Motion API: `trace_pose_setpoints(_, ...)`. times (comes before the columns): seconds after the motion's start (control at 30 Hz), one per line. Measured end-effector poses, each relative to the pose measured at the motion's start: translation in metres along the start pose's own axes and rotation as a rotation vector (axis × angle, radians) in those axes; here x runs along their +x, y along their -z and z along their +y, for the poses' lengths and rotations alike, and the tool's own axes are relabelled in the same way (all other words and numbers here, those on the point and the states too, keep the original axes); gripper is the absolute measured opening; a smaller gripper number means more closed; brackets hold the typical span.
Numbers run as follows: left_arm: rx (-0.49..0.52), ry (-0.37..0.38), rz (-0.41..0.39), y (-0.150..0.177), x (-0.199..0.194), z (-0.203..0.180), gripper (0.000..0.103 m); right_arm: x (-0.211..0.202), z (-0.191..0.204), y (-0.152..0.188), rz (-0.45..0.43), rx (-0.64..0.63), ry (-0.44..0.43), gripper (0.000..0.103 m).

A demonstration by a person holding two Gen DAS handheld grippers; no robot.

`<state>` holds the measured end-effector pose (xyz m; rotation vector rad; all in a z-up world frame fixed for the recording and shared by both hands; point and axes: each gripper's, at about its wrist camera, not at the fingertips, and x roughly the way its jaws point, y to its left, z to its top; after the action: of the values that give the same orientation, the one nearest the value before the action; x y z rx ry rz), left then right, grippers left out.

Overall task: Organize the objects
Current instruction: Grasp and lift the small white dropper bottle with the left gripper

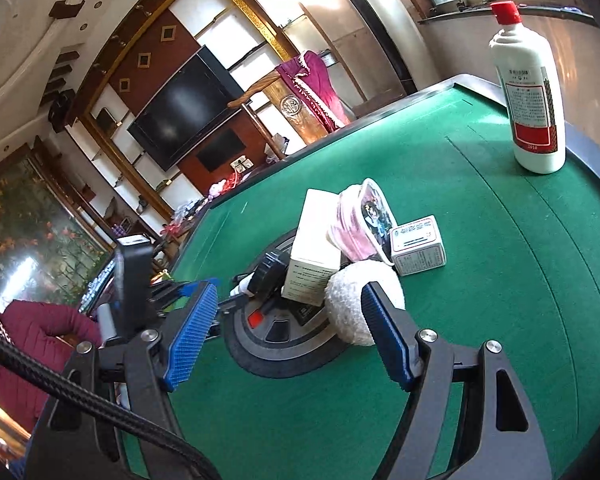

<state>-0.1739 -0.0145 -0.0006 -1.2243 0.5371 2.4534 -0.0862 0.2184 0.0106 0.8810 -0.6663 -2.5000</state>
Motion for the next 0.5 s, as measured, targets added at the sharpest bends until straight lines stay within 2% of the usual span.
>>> trace_pose_setpoints(0.07, 0.028, 0.003, 0.021, -0.002, 0.006, -0.007, 0.042, -0.001, 0.0, 0.0, -0.003, -0.001, 0.003, 0.074)
trace_pose_setpoints(0.13, 0.043, -0.013, 0.011, -0.003, 0.008, -0.01, 0.038, -0.001, 0.0, 0.0, -0.007, 0.003, 0.004, 0.074)
trace_pose_setpoints(0.17, 0.038, -0.014, 0.009, -0.003, 0.01, -0.011, 0.033, -0.001, -0.001, -0.001, -0.006, 0.003, 0.006, 0.074)
trace_pose_setpoints(0.2, 0.018, -0.014, 0.01, -0.004, 0.01, -0.011, 0.03, 0.0, -0.001, -0.001, -0.008, 0.005, 0.012, 0.074)
trace_pose_setpoints(0.27, -0.043, -0.005, 0.002, -0.001, 0.008, -0.01, 0.018, 0.001, -0.002, -0.001, -0.004, 0.003, 0.022, 0.074)
trace_pose_setpoints(0.5, -0.164, 0.017, 0.007, 0.027, -0.018, -0.023, 0.017, 0.004, -0.012, -0.001, 0.005, 0.018, 0.067, 0.074)
